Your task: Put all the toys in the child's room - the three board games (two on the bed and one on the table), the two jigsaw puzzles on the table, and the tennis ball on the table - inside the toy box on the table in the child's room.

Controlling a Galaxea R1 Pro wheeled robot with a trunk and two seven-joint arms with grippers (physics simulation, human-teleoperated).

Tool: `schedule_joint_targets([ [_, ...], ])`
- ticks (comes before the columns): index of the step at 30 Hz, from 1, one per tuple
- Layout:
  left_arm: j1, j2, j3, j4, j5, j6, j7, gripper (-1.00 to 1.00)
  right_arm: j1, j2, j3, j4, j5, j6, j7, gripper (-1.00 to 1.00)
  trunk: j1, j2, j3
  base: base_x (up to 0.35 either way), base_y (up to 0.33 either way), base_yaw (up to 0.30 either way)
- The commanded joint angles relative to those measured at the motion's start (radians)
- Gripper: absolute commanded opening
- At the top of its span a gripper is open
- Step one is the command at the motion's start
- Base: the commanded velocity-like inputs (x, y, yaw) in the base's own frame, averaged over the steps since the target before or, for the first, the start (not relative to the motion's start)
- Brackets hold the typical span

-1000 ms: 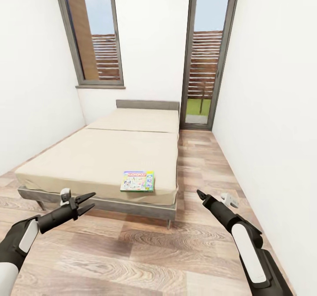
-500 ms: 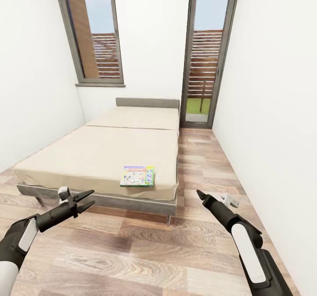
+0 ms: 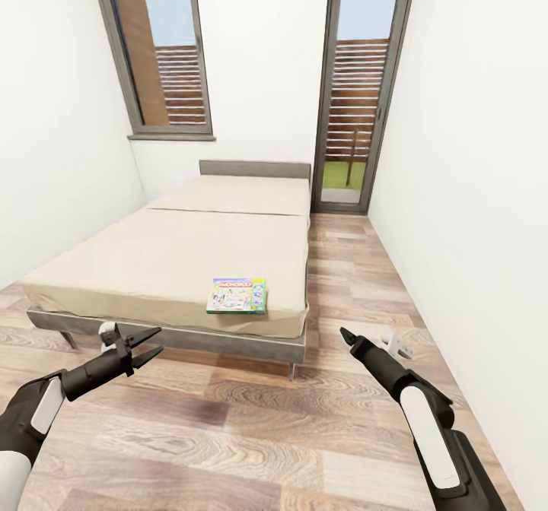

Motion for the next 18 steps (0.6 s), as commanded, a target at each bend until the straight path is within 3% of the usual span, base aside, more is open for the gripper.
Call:
schedule_joint_targets([
  [1, 0.000, 0.000, 0.000, 0.000, 0.003, 0.007, -0.001, 1.00, -0.001, 0.001, -0.001, -0.001, -0.011, 0.005, -0.008, 1.00, 0.000, 0.000, -0.001, 0.000, 0.000, 0.000],
  [18, -0.003, 0.004, 0.019, 0.000, 0.001, 0.032, -0.002, 1.00, -0.001, 0.000, -0.001, -0.002, -0.010, 0.005, -0.007, 1.00, 0.000, 0.000, -0.001, 0.091, 0.006, 0.000],
])
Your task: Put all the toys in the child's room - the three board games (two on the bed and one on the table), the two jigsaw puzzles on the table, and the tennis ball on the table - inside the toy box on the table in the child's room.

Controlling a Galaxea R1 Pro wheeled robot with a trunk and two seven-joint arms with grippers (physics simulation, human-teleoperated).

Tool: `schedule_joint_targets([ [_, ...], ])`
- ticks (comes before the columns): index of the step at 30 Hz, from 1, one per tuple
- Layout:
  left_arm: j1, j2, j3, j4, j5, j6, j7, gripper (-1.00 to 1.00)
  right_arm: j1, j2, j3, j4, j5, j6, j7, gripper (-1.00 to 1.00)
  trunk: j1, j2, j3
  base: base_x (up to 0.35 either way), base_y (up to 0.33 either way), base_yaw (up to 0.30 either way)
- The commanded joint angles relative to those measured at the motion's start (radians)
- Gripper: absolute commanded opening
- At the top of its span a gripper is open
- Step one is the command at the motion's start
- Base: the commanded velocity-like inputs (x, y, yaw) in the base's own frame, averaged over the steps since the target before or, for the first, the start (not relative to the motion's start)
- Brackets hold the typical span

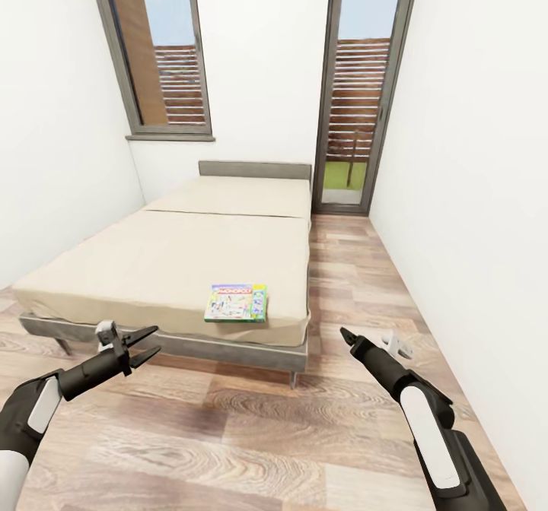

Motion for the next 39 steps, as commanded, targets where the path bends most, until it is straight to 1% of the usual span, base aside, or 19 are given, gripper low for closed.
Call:
schedule_joint_targets([
  [1, -0.001, 0.000, 0.003, 0.000, 0.001, 0.006, 0.000, 1.00, -0.001, 0.000, -0.001, -0.002, -0.011, 0.005, -0.008, 1.00, 0.000, 0.000, -0.001, 0.171, 0.001, 0.000],
  [7, -0.001, 0.000, 0.007, 0.000, 0.001, 0.009, 0.001, 1.00, -0.001, 0.000, -0.002, -0.002, -0.011, 0.006, -0.008, 1.00, 0.000, 0.000, -0.001, 0.137, 0.000, 0.000],
  [27, -0.001, -0.001, 0.009, 0.000, 0.001, 0.010, -0.001, 1.00, -0.001, 0.000, -0.003, -0.002, -0.011, 0.006, -0.008, 1.00, 0.000, 0.000, -0.001, 0.024, 0.000, 0.000],
  [39, -0.001, -0.001, 0.009, 0.000, 0.001, 0.012, 0.000, 1.00, -0.001, 0.000, -0.003, -0.002, -0.011, 0.006, -0.008, 1.00, 0.005, -0.003, -0.047, 0.000, 0.000, 0.000],
])
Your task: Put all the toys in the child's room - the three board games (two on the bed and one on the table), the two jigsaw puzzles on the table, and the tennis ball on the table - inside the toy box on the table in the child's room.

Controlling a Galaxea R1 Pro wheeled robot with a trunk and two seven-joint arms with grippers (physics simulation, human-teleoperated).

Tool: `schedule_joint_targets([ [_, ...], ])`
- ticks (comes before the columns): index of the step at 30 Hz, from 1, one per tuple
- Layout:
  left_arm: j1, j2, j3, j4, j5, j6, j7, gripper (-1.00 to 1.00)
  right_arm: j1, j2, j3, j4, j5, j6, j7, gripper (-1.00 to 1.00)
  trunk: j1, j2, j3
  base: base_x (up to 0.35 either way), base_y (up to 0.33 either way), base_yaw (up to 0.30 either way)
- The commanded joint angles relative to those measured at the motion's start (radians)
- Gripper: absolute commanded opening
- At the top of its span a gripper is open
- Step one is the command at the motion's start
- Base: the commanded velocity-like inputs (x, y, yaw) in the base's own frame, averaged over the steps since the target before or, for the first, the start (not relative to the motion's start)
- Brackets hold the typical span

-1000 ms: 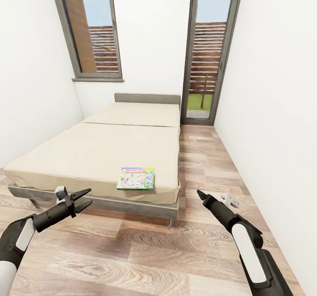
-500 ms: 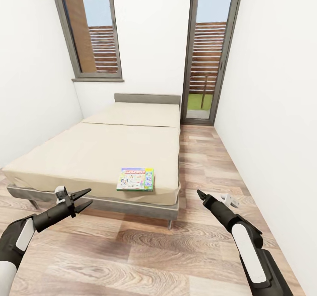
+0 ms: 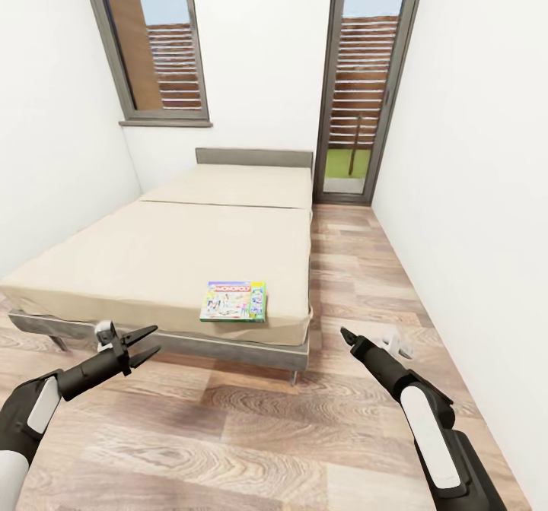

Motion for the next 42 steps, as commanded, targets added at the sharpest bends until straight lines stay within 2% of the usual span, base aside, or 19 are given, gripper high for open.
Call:
schedule_joint_targets([
  [1, -0.001, 0.000, 0.000, 0.000, 0.003, 0.007, -0.001, 1.00, -0.001, 0.001, -0.001, -0.002, -0.011, 0.004, -0.008, 1.00, 0.000, -0.001, -0.005, 0.000, 0.000, 0.000],
  [13, -0.001, -0.003, -0.001, 0.001, 0.000, 0.002, 0.012, 1.00, -0.001, 0.001, -0.001, -0.001, -0.009, 0.007, -0.009, 1.00, 0.006, -0.003, -0.051, 0.000, 0.000, 0.000],
  [18, -0.015, -0.032, -0.003, -0.017, 0.004, -0.025, -0.003, 1.00, 0.000, 0.007, -0.001, 0.010, -0.008, 0.004, -0.009, 1.00, 0.006, -0.004, -0.051, 0.000, 0.000, 0.000],
  [21, -0.017, -0.049, -0.002, -0.017, 0.003, -0.015, -0.003, 1.00, 0.000, 0.007, -0.001, 0.011, -0.008, 0.004, -0.009, 1.00, 0.006, -0.004, -0.051, 0.081, 0.000, 0.000],
  [28, -0.019, -0.044, 0.000, -0.017, 0.003, -0.003, -0.004, 1.00, -0.001, -0.007, 0.000, 0.015, -0.010, 0.003, -0.008, 1.00, 0.006, -0.004, -0.051, 0.127, 0.000, 0.000],
  [42, -0.019, -0.043, 0.003, -0.017, 0.003, -0.002, -0.003, 1.00, -0.001, -0.008, 0.000, 0.015, -0.011, 0.003, -0.007, 1.00, 0.006, -0.004, -0.051, 0.106, 0.000, 0.000],
])
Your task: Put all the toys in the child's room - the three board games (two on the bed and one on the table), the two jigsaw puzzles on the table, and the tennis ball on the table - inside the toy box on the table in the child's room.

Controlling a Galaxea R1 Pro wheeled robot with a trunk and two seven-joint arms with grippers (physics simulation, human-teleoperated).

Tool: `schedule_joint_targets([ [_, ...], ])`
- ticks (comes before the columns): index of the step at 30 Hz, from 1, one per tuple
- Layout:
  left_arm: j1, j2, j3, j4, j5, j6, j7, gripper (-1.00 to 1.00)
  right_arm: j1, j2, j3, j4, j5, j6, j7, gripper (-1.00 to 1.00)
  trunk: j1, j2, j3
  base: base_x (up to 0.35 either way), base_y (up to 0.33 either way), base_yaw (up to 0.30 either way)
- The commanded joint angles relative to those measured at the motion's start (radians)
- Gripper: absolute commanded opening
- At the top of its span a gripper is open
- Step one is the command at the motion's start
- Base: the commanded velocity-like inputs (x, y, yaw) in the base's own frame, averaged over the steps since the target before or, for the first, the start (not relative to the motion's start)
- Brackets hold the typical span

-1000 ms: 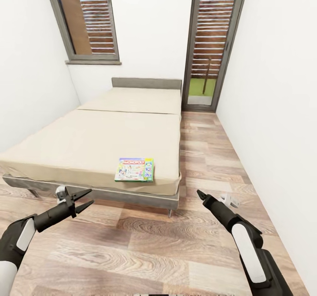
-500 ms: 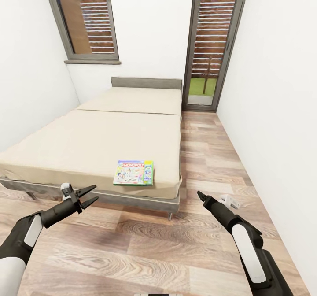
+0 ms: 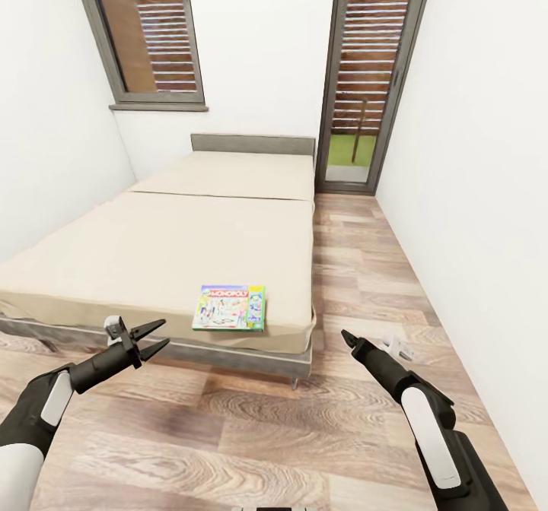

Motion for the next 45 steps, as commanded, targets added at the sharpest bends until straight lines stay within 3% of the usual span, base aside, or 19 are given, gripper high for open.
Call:
schedule_joint_targets([
  [1, 0.000, 0.000, 0.000, 0.000, 0.003, 0.007, -0.001, 1.00, -0.001, 0.001, -0.001, -0.002, -0.011, 0.004, -0.008, 1.00, 0.000, 0.000, -0.001, 0.022, 0.000, 0.000],
  [7, 0.000, 0.000, 0.001, 0.001, 0.003, 0.007, -0.002, 1.00, -0.001, 0.001, -0.002, -0.002, -0.011, 0.004, -0.007, 1.00, 0.000, 0.000, -0.001, 0.010, 0.000, 0.000],
  [21, 0.000, -0.001, 0.001, 0.000, 0.003, 0.007, -0.001, 1.00, -0.001, 0.001, -0.002, -0.002, -0.011, 0.004, -0.007, 1.00, 0.006, -0.004, -0.055, 0.001, 0.000, 0.000],
  [31, 0.000, -0.042, -0.004, 0.000, 0.002, 0.004, 0.003, 1.00, -0.001, 0.001, -0.002, -0.002, -0.011, 0.004, -0.009, 1.00, 0.011, -0.006, -0.094, 0.000, 0.000, 0.000],
  [38, 0.000, -0.074, -0.007, -0.001, 0.002, -0.047, 0.004, 1.00, -0.001, 0.001, -0.002, -0.002, -0.010, 0.004, -0.009, 1.00, 0.011, -0.006, -0.098, 0.000, 0.000, 0.000],
  [45, 0.000, -0.083, -0.007, -0.001, 0.002, -0.076, 0.001, 1.00, -0.001, 0.001, -0.002, -0.002, -0.009, 0.004, -0.009, 1.00, 0.013, -0.007, -0.117, 0.000, 0.000, 0.000],
])
